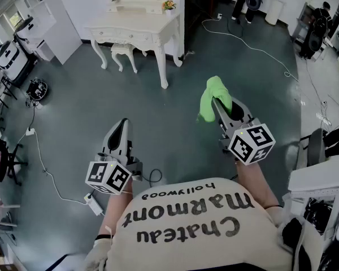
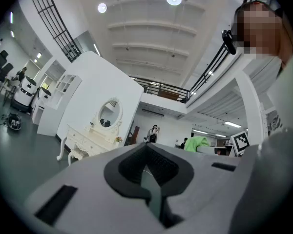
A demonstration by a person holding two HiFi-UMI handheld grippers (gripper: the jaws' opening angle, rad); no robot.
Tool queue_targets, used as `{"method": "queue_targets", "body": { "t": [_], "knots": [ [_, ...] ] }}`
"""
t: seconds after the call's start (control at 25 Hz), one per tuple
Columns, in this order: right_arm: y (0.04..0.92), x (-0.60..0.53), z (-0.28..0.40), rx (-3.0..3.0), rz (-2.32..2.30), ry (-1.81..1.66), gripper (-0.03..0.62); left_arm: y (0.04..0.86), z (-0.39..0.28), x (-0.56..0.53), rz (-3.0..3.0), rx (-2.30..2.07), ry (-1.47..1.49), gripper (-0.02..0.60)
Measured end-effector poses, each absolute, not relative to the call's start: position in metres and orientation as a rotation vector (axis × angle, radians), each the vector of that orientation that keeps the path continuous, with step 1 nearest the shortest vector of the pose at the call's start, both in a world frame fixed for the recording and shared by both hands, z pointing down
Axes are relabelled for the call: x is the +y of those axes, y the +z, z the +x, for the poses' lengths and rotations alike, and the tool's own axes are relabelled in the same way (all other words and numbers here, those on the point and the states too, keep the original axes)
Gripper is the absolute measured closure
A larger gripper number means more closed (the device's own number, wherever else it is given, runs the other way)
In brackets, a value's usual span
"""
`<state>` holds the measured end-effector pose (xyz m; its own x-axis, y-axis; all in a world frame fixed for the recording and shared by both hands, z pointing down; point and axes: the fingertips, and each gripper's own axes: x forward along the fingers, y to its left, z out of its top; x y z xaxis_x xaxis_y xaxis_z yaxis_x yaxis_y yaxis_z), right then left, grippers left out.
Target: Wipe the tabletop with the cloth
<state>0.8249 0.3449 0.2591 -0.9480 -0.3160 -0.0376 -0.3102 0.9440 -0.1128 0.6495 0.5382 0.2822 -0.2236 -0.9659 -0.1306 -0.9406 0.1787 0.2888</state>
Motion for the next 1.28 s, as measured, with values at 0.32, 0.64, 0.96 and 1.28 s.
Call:
{"method": "queue_targets", "body": {
  "t": [0.32,0.64,0.96,1.28],
  "knots": [
    [0.257,0.351,0.808,3.039,-0.487,-0.163,0.502,0.278,0.633,0.542,1.914,-2.337,-0.493,0.575],
    [0.268,0.358,0.778,3.035,-0.516,-0.173,0.502,0.292,0.605,0.538,1.985,-2.267,-0.478,0.575],
    [0.294,0.358,0.756,3.047,-0.538,-0.296,0.502,0.312,0.577,0.526,1.991,-2.166,-0.496,0.575],
    [0.303,0.282,0.709,2.977,-0.544,-0.473,0.502,0.323,0.523,0.465,1.949,-2.179,-0.469,0.575]
  ]
}}
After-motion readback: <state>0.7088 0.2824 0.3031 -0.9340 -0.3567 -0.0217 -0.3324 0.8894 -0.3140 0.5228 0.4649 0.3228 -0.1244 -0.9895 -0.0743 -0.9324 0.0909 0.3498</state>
